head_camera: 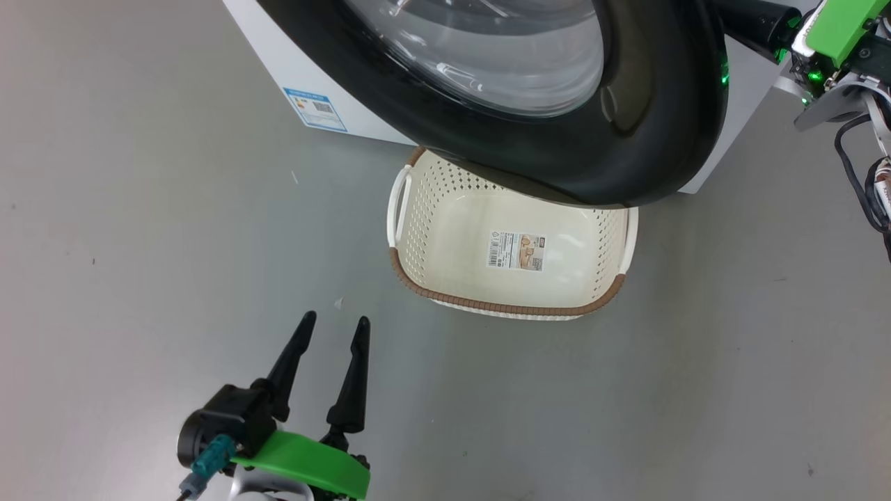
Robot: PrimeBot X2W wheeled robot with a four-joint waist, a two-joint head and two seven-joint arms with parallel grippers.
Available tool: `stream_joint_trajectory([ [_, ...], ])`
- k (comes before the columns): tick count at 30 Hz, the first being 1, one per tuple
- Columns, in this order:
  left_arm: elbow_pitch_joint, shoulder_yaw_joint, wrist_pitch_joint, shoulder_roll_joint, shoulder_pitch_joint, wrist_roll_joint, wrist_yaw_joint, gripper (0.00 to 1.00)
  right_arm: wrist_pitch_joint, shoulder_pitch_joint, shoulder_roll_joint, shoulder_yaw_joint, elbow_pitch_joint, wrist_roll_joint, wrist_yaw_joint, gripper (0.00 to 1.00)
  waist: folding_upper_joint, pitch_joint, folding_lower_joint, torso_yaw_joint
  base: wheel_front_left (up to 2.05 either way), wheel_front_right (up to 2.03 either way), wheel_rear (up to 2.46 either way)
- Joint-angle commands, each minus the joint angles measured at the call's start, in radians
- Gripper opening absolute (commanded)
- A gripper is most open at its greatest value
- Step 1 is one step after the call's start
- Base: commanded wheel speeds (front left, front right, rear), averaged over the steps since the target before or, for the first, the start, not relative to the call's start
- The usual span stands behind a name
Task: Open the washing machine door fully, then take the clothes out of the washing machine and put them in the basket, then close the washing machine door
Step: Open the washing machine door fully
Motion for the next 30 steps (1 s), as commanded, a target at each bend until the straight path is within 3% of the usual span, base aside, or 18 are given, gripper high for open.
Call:
stream_joint_trajectory([
  [1,-0.027,0.036,-0.009,0.016,0.015,0.010,0.003,1.00,0.008,0.021,0.019,0.002,-0.031,0.012,0.007,0.00,0.0000,-0.001,0.0000,0.000,0.00,0.00,0.00],
  [10,-0.033,0.036,-0.009,0.016,0.016,0.013,0.002,1.00,-0.031,0.037,0.017,-0.004,-0.040,-0.003,0.007,0.00,0.0000,-0.004,0.0000,-0.002,0.00,0.00,0.00],
  [12,-0.033,0.035,-0.009,0.016,0.016,0.013,0.003,1.00,-0.051,0.041,0.015,-0.009,-0.044,-0.009,0.007,0.20,0.0000,-0.005,0.0000,-0.002,0.00,0.00,0.00],
  [17,-0.031,0.036,-0.009,0.016,0.014,0.014,0.000,1.00,-0.087,0.054,0.004,-0.023,-0.043,-0.017,0.007,0.45,0.0000,-0.012,0.0000,-0.005,0.00,0.00,0.00],
  [19,-0.030,0.038,-0.009,0.016,0.015,0.016,-0.001,1.00,-0.103,0.061,0.000,-0.030,-0.044,-0.019,0.007,0.98,0.0000,-0.017,0.0000,-0.007,0.00,0.00,0.00],
  [30,-0.031,0.071,-0.009,0.016,0.034,0.032,-0.018,1.00,-0.196,0.142,-0.043,-0.049,-0.098,-0.052,0.007,1.00,0.0000,-0.045,0.0000,-0.035,0.00,0.00,0.00],
])
